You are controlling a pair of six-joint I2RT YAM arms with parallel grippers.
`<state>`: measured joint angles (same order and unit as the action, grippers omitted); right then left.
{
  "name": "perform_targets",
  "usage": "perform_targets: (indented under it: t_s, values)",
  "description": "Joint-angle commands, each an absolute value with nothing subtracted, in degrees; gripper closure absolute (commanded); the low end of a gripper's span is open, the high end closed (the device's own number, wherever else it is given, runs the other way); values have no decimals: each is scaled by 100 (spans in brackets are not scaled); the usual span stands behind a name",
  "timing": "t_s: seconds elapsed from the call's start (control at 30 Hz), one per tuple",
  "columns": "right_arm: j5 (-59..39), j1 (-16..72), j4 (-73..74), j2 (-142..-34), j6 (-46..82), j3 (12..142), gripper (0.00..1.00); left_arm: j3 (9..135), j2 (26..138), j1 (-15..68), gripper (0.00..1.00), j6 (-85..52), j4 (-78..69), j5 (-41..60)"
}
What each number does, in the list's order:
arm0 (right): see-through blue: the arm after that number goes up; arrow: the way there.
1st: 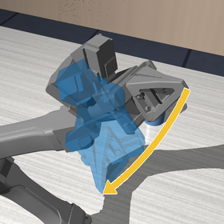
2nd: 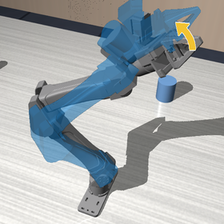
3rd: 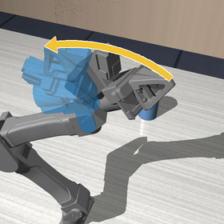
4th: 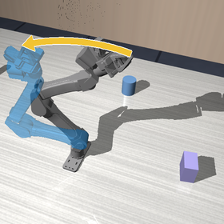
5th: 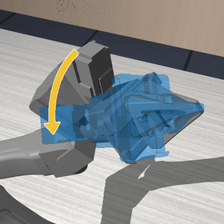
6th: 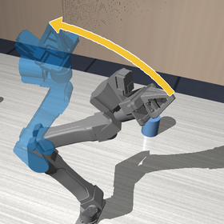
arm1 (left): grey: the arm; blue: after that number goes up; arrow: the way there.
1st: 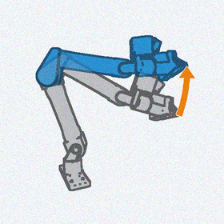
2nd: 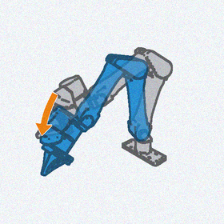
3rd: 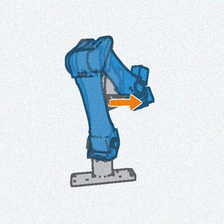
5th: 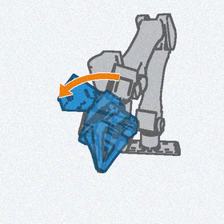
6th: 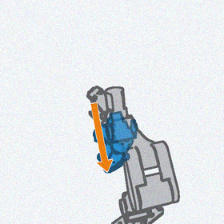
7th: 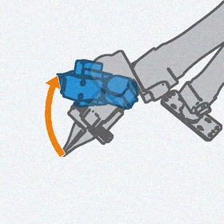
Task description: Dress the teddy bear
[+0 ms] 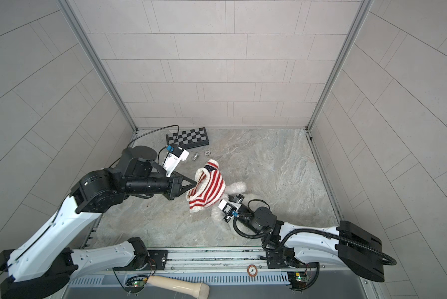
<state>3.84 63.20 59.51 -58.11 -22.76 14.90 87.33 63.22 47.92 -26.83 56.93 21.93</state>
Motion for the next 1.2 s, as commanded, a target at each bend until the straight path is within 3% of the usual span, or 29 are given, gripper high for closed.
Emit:
perform_targets:
  t_s: [0.0, 0.3, 0.5, 0.77, 1.07, 1.17]
  values:
    - [264, 6309, 6071, -5619, -2546, 1657, 100, 8765, 6424, 4785, 83, -2533, 5890, 2102]
    - [92, 6303, 5744, -5374, -2634, 1678, 100, 8454, 6566, 4787, 84, -2649, 5410, 2241]
    - [53, 6310, 5837, -5492, -2673, 1703, 100, 8149, 6618, 4897, 54, -2820, 4997, 2522]
    - [-94, 6310, 6128, -5599, -2680, 1687, 100, 7808, 6685, 5083, 42, -2920, 4598, 2426]
    - [-103, 6304, 6329, -5654, -2697, 1674, 100, 7778, 6689, 5087, 61, -2913, 4720, 2313]
    - [-158, 6308, 6258, -5631, -2750, 1695, 100, 7600, 6583, 4988, 59, -3032, 4534, 2352]
